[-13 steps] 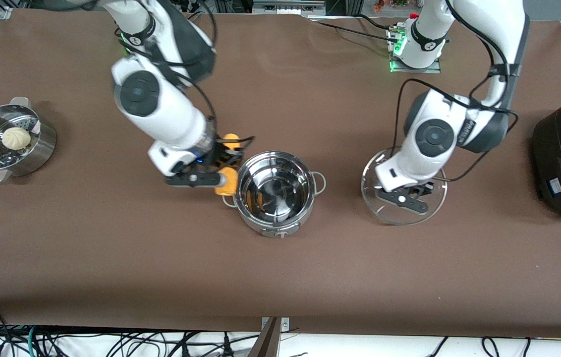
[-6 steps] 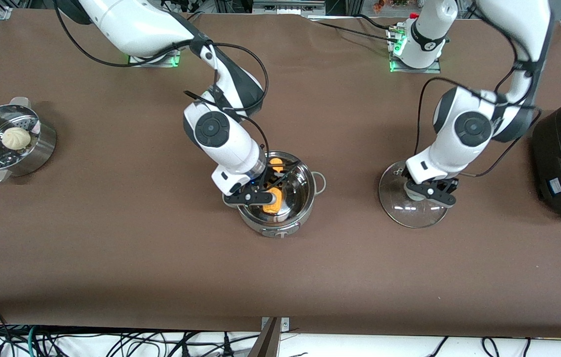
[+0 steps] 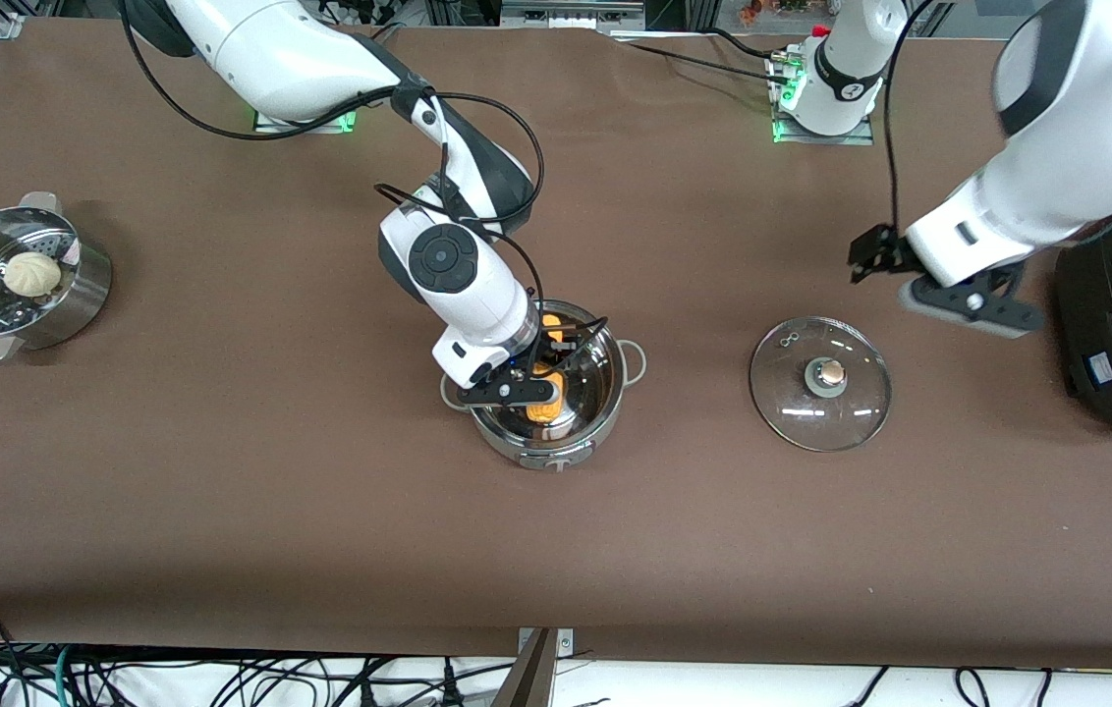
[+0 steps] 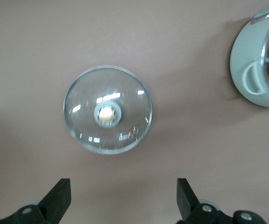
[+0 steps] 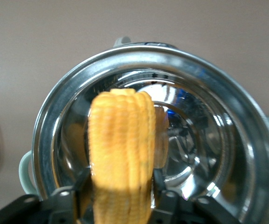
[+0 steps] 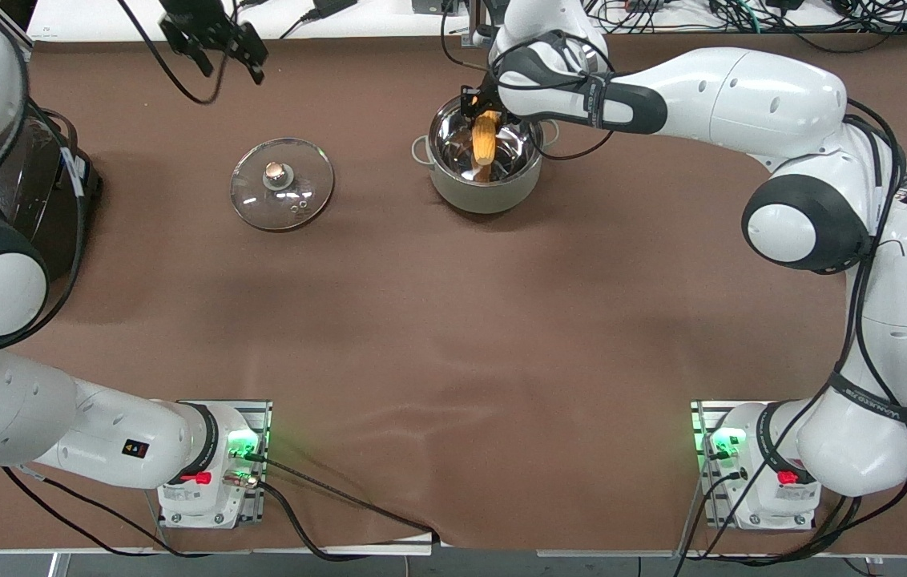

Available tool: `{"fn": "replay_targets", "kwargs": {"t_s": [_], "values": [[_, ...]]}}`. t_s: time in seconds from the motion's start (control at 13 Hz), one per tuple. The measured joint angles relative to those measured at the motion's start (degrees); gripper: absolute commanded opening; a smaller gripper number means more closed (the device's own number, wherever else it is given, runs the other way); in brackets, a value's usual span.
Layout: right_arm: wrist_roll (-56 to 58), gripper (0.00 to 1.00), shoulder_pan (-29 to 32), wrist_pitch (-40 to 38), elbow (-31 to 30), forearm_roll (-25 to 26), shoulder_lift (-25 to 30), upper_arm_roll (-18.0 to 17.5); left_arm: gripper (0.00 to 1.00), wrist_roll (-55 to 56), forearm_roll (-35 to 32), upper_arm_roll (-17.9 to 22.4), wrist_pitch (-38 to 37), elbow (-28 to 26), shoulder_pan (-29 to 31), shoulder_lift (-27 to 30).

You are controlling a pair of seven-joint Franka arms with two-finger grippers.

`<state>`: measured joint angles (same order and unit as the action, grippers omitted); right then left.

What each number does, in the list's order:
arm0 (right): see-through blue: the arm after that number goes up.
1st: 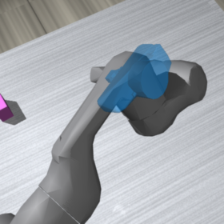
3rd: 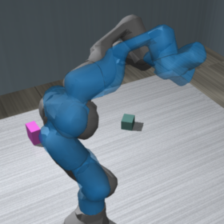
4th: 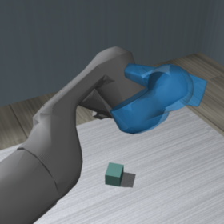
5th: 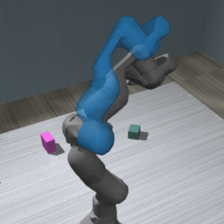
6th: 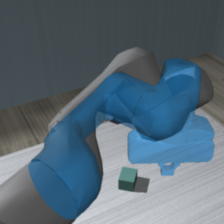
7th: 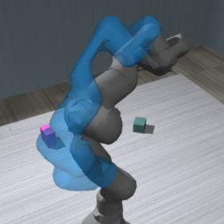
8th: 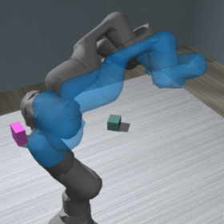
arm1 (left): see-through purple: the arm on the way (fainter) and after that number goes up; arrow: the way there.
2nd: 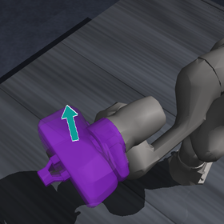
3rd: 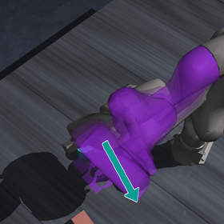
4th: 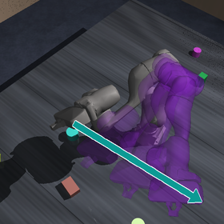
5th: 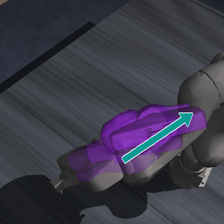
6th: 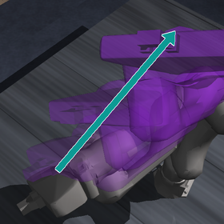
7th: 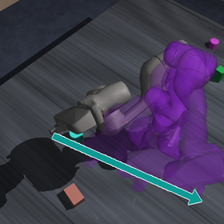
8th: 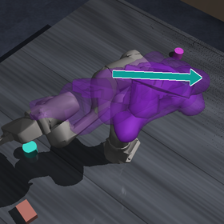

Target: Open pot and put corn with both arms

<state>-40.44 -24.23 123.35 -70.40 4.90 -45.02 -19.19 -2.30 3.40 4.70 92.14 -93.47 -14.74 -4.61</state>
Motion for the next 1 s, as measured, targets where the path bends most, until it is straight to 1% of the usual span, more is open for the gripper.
{"fn": "replay_targets", "kwargs": {"t_s": [0.08, 0.15, 0.38, 0.46, 0.62, 0.77, 0.85, 1.0], "values": [[0.0, 1.0, 0.1, -2.9, 1.1, 0.2, 1.1, 0.3, 1.0, 0.6, 0.0, 0.0, -4.2, 2.7, 0.2, 0.0], [0.2, 1.0, 0.4, -6.0, 2.0, 0.3, 2.8, 1.1, 1.0, 0.8, 0.0, 0.0, -7.1, 4.2, 0.4, 0.0], [5.2, 1.0, 4.8, -16.5, 2.6, 0.4, 10.0, 2.8, 1.0, 1.1, -3.2, -0.3, -8.1, 4.9, 0.5, -0.2], [6.8, 1.0, 6.4, -20.2, 2.6, 0.4, 12.2, 4.1, 1.0, 1.1, -3.5, -0.3, -8.1, 5.3, 0.5, -0.3], [10.2, 1.0, 9.1, -27.3, 2.6, 0.4, 15.5, 9.1, 1.0, 0.8, -3.4, -0.2, -7.9, 5.8, 1.0, -0.5], [17.6, 1.0, 11.9, -32.2, 2.6, 0.3, 17.5, 14.7, 1.0, 0.7, -3.4, -0.2, -7.1, 6.1, 1.4, -1.1], [21.9, 1.0, 13.4, -33.3, 2.6, -0.7, 18.0, 17.0, 1.0, 0.7, -3.4, -0.1, -6.8, 6.1, 1.5, -1.4], [29.1, 1.0, 16.9, -34.0, 2.5, -5.6, 18.4, 21.7, 1.0, 0.7, -3.4, -0.1, -6.4, 6.3, 1.6, -1.6]]}}
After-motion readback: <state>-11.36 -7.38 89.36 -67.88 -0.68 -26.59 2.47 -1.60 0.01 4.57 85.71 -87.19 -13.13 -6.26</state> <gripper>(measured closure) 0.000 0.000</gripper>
